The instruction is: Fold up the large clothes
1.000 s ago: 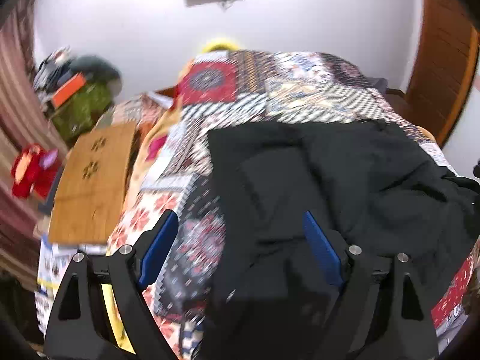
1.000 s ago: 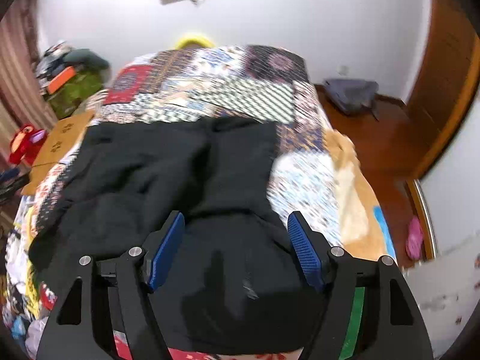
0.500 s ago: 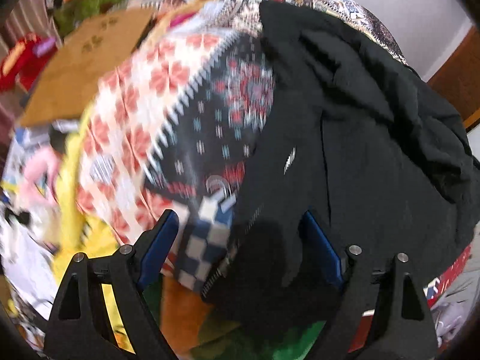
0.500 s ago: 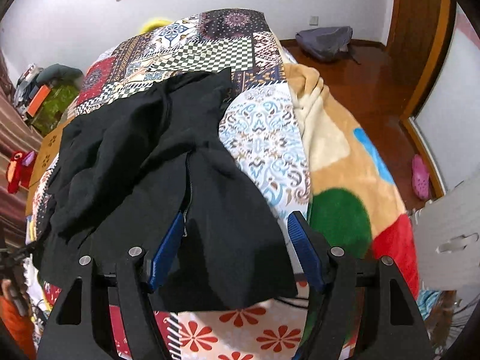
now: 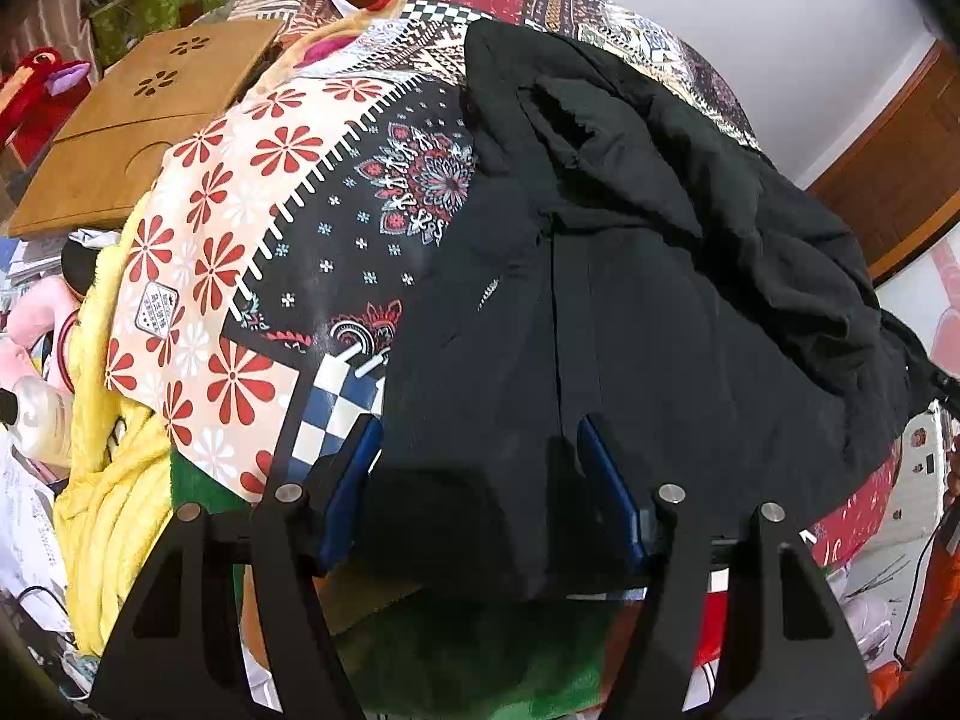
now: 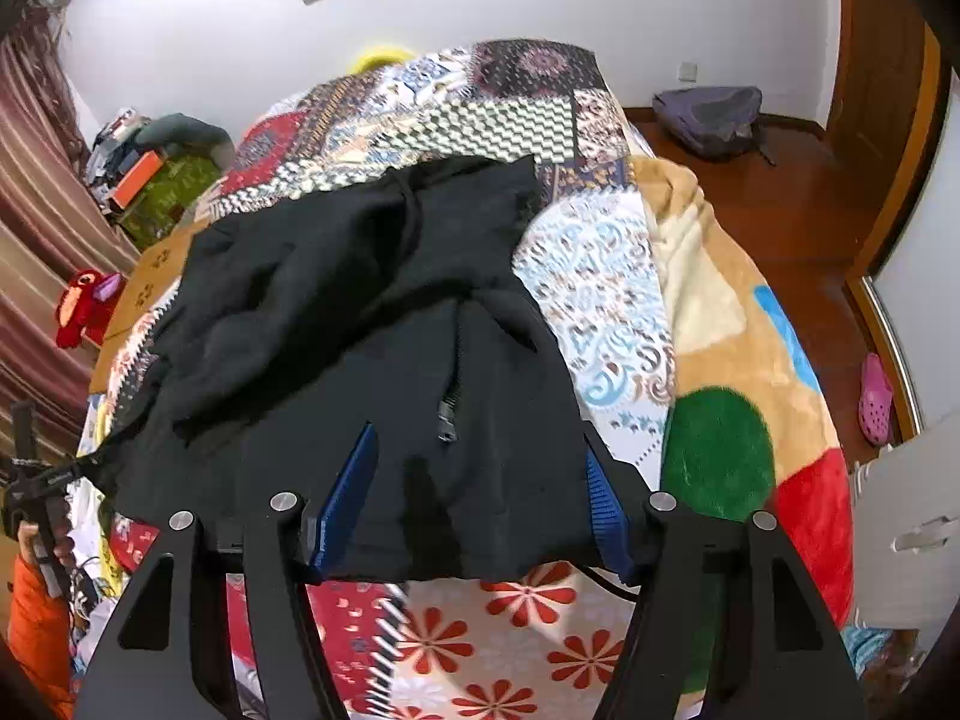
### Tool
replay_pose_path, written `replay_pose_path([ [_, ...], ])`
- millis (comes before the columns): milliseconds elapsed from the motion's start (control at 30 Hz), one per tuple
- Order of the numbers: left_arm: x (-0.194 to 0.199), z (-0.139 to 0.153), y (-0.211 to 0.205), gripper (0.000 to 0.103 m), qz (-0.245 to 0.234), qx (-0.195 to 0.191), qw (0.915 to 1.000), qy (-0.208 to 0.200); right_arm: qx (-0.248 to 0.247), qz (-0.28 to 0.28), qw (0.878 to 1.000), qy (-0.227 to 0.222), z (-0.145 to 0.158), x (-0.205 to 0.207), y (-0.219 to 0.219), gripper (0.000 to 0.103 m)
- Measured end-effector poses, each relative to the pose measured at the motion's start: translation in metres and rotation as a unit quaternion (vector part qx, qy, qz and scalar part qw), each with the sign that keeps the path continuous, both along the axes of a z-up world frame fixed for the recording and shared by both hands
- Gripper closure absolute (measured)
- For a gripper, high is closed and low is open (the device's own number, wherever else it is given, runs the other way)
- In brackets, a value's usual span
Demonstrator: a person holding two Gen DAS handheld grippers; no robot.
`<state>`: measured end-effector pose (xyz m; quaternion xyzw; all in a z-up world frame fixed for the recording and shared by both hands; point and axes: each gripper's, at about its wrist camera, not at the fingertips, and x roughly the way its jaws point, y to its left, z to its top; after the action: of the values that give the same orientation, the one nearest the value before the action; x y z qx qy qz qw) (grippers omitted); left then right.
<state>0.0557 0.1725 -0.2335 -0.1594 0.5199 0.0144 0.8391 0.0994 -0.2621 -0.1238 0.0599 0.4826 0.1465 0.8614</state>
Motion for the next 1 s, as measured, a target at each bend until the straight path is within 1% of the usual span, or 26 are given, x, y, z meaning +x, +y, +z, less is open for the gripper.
replay_pose_path([
  [67, 0.002, -0.011, 0.003, 0.037, 0.005, -0.005, 0.9998, 0.020, -0.006, -0.007, 1.000, 0.020, -0.014, 0.004, -0.005, 0.045],
  [100, 0.003, -0.016, 0.004, 0.037, 0.005, -0.005, 0.9996, 0.027, 0.000, -0.008, 1.000, 0.028, -0.021, 0.004, -0.008, 0.045],
  [167, 0.001, -0.023, 0.000, 0.037, 0.000, 0.000, 0.9995, 0.031, 0.034, -0.017, 0.999, 0.035, -0.030, 0.003, -0.017, 0.046],
  [233, -0.002, -0.022, -0.007, 0.037, -0.006, 0.016, 0.9994, 0.031, 0.051, -0.023, 0.998, 0.038, -0.031, 0.001, -0.020, 0.053],
  [300, -0.002, -0.020, -0.011, 0.039, -0.009, 0.020, 0.9992, 0.034, 0.042, -0.026, 0.998, 0.036, -0.027, -0.001, -0.018, 0.073],
  [333, -0.002, -0.018, -0.013, 0.044, -0.011, 0.020, 0.9992, 0.033, 0.037, -0.027, 0.998, 0.033, -0.024, -0.001, -0.018, 0.079],
  [367, -0.002, -0.016, -0.015, 0.051, -0.014, 0.017, 0.9993, 0.031, 0.038, -0.029, 0.999, 0.026, -0.022, -0.003, -0.017, 0.082],
  [400, 0.000, -0.013, -0.017, 0.067, -0.017, 0.016, 0.9993, 0.029, 0.045, -0.030, 0.998, 0.021, -0.019, -0.004, -0.017, 0.085],
  [433, -0.001, -0.009, -0.017, 0.074, -0.021, 0.006, 0.9995, 0.025, 0.051, -0.030, 0.998, 0.016, -0.016, -0.005, -0.017, 0.086],
  [467, 0.002, -0.005, -0.017, 0.075, -0.020, 0.001, 0.9996, 0.021, 0.051, -0.030, 0.998, 0.014, -0.014, -0.006, -0.016, 0.087],
  [567, 0.001, 0.013, -0.014, 0.077, -0.015, -0.011, 0.9998, -0.003, 0.059, -0.021, 0.998, -0.002, 0.000, -0.002, -0.010, 0.089],
  [700, 0.019, 0.054, -0.010, 0.080, -0.015, -0.046, 0.9974, -0.053, 0.076, -0.001, 0.997, -0.025, 0.028, 0.012, 0.001, 0.090],
  [733, 0.028, 0.069, -0.010, 0.081, -0.020, -0.051, 0.9961, -0.069, 0.077, 0.006, 0.997, -0.030, 0.035, 0.018, 0.005, 0.091],
  [867, 0.063, 0.110, -0.005, 0.082, -0.033, -0.065, 0.9917, -0.106, 0.079, 0.025, 0.995, -0.047, 0.058, 0.051, 0.020, 0.091],
  [1000, 0.105, 0.137, -0.002, 0.083, -0.037, -0.056, 0.9896, -0.128, 0.071, 0.033, 0.995, -0.061, 0.071, 0.092, 0.036, 0.092],
])
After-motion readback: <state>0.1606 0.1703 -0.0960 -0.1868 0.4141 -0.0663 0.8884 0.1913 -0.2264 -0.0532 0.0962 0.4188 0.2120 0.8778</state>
